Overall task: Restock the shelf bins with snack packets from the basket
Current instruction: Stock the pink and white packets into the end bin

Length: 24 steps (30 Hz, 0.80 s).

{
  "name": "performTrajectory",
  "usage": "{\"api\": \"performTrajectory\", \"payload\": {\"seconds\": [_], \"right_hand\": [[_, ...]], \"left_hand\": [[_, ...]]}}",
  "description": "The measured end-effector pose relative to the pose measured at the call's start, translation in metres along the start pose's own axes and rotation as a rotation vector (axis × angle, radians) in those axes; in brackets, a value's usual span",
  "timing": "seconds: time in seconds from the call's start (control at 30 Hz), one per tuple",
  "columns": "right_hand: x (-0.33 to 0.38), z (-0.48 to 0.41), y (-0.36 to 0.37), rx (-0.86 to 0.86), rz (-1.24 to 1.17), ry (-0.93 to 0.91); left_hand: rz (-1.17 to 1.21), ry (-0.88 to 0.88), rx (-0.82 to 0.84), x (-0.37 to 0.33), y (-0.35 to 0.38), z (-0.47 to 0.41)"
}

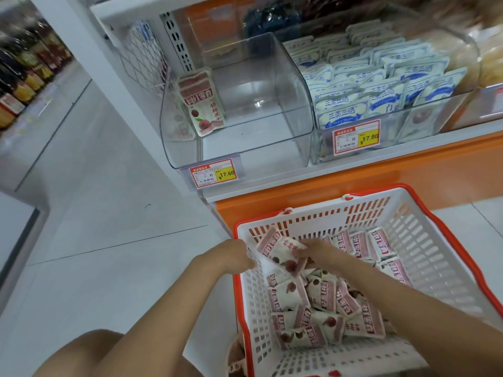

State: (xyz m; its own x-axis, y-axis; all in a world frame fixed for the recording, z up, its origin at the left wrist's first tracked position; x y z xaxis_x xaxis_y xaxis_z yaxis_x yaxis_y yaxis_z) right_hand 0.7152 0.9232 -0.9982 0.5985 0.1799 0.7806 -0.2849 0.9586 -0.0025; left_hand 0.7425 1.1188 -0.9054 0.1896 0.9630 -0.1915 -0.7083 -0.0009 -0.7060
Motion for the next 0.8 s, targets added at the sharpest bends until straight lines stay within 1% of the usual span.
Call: {"api": "performTrajectory", "payload": {"seconds": [0.03,0.07,0.13,0.2,0.27,0.33,0.4,0.47,0.5,0.57,0.6,0.67,0.73,0.8], "right_hand": [[0.013,0.016,-0.004,0.078,-0.161,-0.015],[0.028,0.032,-0.008,0.149,-0.232,-0.052],[0.054,0.055,-0.012,0.2,-0.229,-0.137],[0.08,0.075,-0.014,0.151,-0.112,-0.203],[0.11,0.099,-0.008,0.088,0.083,-0.295],[0.142,0.122,0.0,0.039,0.24,-0.381],[0.172,0.14,0.01,0.022,0.296,-0.459],[0.2,0.148,0.016,0.05,0.234,-0.526],[0.214,0.149,0.016,0.049,0.209,-0.563],[0.242,0.146,0.011,-0.034,0.175,-0.619],[0.257,0.141,0.006,-0.104,0.15,-0.646],[0.285,0.123,-0.003,-0.242,0.129,-0.682],[0.309,0.095,-0.009,-0.354,0.18,-0.661],[0.326,0.057,-0.012,-0.399,0.237,-0.588]], "left_hand": [[0.015,-0.004,-0.047,-0.003,-0.006,0.001],[0.063,0.004,-0.113,-0.008,-0.014,0.004],[0.24,0.043,-0.272,-0.02,-0.034,0.015],[0.413,0.112,-0.408,-0.032,-0.056,0.035],[0.508,0.196,-0.545,-0.037,-0.076,0.06],[0.653,0.279,-0.661,-0.04,-0.095,0.084],[0.791,0.353,-0.767,-0.04,-0.114,0.104],[0.867,0.389,-0.895,-0.034,-0.13,0.119],[0.882,0.389,-0.955,-0.028,-0.136,0.124],[0.85,0.339,-1.061,-0.011,-0.143,0.129],[0.796,0.303,-1.11,-0.002,-0.144,0.129],[0.615,0.219,-1.17,0.009,-0.145,0.123],[0.445,0.164,-1.169,0.013,-0.143,0.113],[0.37,0.143,-1.127,0.013,-0.141,0.104]]}}
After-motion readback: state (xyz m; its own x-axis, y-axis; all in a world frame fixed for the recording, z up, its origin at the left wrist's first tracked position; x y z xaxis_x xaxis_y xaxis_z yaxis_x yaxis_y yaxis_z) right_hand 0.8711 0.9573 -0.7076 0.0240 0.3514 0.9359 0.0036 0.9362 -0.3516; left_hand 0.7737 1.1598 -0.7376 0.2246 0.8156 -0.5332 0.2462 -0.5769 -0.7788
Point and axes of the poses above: each hand's wrist, its own z-axis away from the middle knuckle, its own y-axis out of the palm, x = y × z, the point moved 4 cm from there along -z, towards the middle knuckle, and after that the axes turned 3 degrees about -z, right-handed, at the moved point
